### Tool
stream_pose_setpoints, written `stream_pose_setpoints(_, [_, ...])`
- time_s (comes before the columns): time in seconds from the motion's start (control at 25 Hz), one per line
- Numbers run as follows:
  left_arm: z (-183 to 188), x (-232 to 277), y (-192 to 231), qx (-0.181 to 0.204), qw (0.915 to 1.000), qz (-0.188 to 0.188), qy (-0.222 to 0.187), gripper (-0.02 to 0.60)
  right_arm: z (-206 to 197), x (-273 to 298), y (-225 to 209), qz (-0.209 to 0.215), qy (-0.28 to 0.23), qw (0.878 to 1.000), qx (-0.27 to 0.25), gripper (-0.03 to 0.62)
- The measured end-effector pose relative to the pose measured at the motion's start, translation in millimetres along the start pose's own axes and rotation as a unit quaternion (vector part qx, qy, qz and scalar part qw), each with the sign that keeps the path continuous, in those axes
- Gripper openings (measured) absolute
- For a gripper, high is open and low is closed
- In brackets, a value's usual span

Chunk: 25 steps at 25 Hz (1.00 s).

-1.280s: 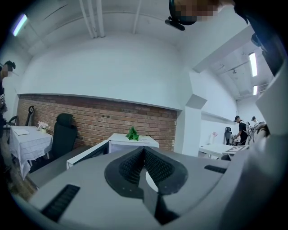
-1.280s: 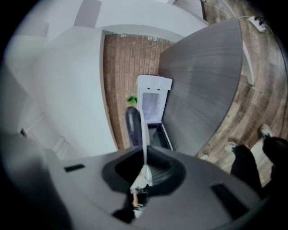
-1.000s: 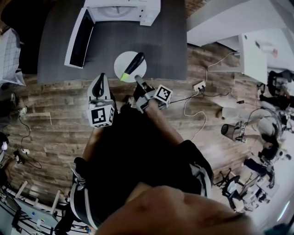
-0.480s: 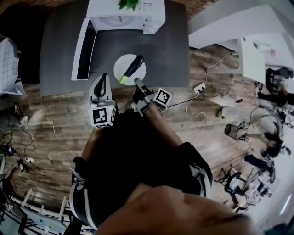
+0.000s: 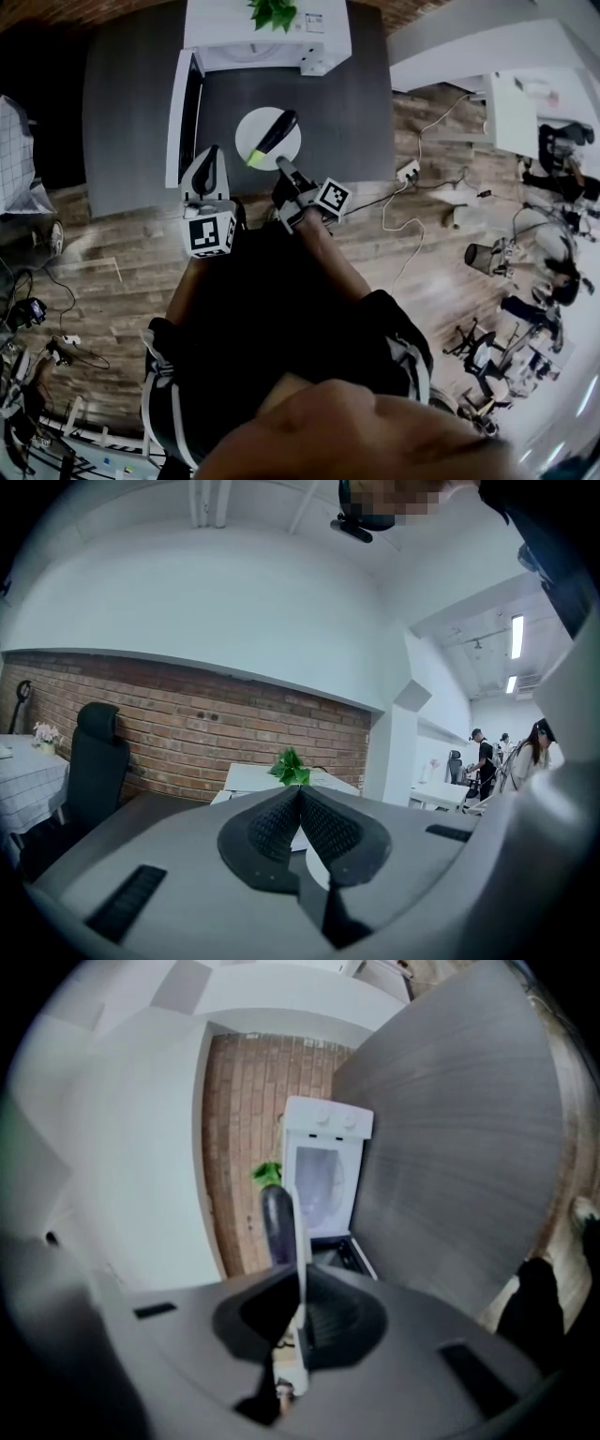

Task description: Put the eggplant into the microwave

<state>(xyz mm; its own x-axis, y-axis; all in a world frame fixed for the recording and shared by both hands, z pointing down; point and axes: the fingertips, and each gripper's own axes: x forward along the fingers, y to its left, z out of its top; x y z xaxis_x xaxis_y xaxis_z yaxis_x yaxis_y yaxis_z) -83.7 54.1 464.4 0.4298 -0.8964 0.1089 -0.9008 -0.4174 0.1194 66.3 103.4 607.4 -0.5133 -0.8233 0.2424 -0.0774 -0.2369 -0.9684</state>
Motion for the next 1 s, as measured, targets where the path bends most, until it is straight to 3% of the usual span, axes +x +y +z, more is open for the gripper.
stream_pose_setpoints(0.52, [15,19,36,-0.014,0.9984,-0.055,-0.006,0.035,-2,53,9,-0.008,-0.043,0.999,0.002,0.040])
stream_pose_setpoints(1.0, [25,32,42,-0.009,0.9997,-0.019,-0.008,0.035,11,87,13,-0.006,-0.003,1.000,-0.012,0.040])
